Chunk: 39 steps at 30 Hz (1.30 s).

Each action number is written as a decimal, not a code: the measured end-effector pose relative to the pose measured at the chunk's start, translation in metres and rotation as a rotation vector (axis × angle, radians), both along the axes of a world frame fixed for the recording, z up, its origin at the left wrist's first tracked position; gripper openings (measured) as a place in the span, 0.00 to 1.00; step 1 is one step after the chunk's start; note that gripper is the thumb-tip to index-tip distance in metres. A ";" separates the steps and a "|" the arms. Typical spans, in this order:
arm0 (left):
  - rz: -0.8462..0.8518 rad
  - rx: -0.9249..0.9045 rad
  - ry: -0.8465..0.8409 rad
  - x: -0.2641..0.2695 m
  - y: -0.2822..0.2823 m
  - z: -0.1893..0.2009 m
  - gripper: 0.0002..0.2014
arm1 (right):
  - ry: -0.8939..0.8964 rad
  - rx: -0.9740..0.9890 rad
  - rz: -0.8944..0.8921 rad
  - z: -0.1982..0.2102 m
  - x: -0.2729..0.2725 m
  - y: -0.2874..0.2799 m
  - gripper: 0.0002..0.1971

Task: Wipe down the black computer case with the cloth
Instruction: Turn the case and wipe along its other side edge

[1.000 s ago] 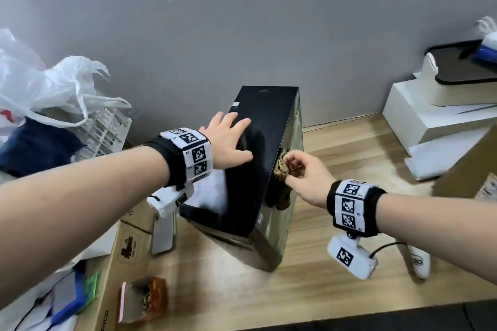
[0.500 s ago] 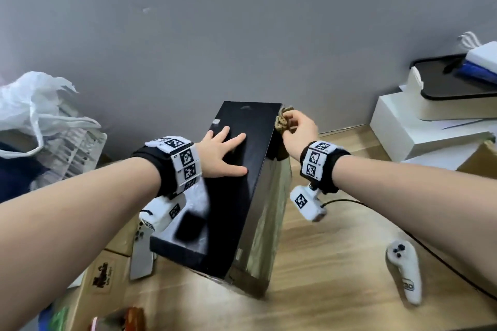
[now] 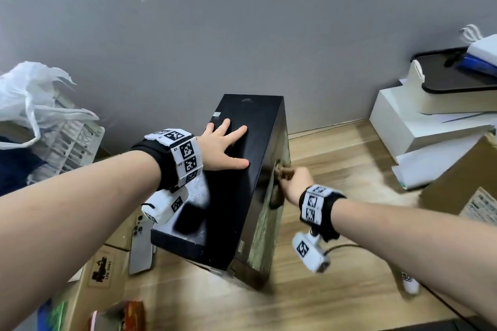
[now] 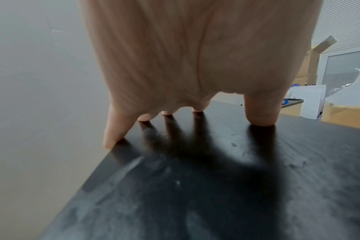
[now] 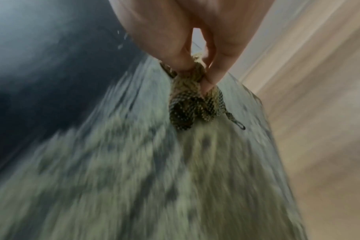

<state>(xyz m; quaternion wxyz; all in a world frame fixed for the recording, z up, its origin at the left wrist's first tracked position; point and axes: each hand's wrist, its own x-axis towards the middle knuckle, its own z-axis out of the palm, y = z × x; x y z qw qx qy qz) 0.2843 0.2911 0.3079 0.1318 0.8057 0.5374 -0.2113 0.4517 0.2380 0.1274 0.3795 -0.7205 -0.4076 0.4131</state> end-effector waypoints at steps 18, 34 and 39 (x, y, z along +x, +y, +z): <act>0.005 0.063 0.016 0.001 -0.008 -0.001 0.42 | 0.109 0.153 0.053 0.019 -0.018 -0.063 0.17; -0.030 0.185 -0.038 0.003 -0.069 -0.013 0.31 | 0.127 0.226 0.281 0.062 -0.031 -0.114 0.11; 0.043 0.206 -0.078 0.006 -0.077 -0.021 0.30 | 0.043 0.111 0.393 0.028 -0.065 -0.172 0.17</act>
